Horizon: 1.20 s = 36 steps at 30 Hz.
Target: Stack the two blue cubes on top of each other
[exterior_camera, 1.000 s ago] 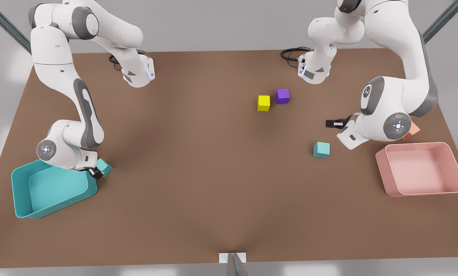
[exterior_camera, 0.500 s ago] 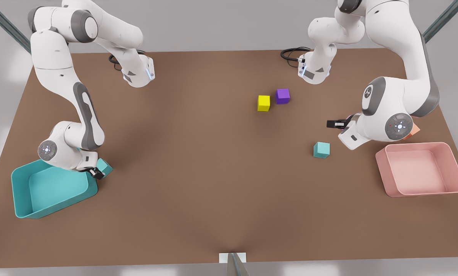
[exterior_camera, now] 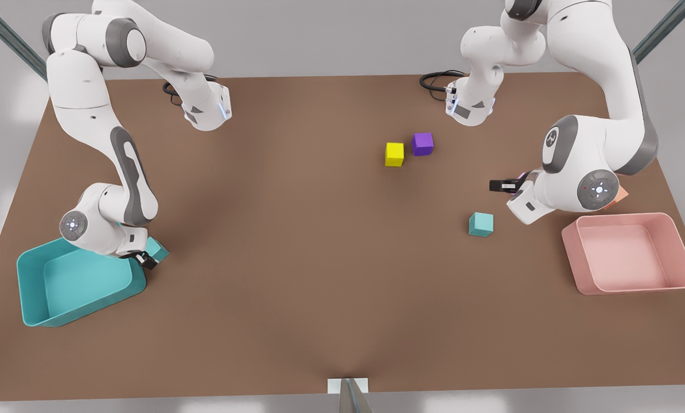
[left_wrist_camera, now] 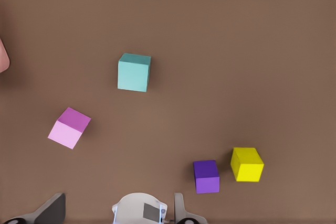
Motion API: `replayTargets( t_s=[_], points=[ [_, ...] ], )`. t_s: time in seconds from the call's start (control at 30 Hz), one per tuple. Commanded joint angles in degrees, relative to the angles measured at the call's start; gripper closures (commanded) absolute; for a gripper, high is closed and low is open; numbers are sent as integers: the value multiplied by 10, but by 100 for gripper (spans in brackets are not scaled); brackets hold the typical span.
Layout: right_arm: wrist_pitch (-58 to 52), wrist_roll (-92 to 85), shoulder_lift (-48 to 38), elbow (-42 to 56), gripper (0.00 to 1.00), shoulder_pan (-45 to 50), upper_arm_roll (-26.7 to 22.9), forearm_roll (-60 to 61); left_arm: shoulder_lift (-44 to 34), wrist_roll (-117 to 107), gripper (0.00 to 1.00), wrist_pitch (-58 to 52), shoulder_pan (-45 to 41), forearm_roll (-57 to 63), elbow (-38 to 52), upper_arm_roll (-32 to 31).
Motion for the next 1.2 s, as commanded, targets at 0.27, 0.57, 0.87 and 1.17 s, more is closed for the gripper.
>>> replayTargets(
  t_s=[0.27, 0.57, 0.87, 1.17],
  points=[
    [11, -11, 5, -4, 0, -3, 0, -1, 2, 0, 0, -1, 1, 0, 0, 0],
    [7, -14, 1, -3, 0, -6, 0, -1, 4, 0, 0, 2, 2, 0, 0, 0],
    [6, -12, 0, -3, 0, -5, 0, -2, 4, 4, 0, 1, 6, 0, 0, 0],
    [1, -8, 0, -3, 0, -4, 0, -1, 7, 4, 0, 2, 9, 0, 0, 0]
  ],
)
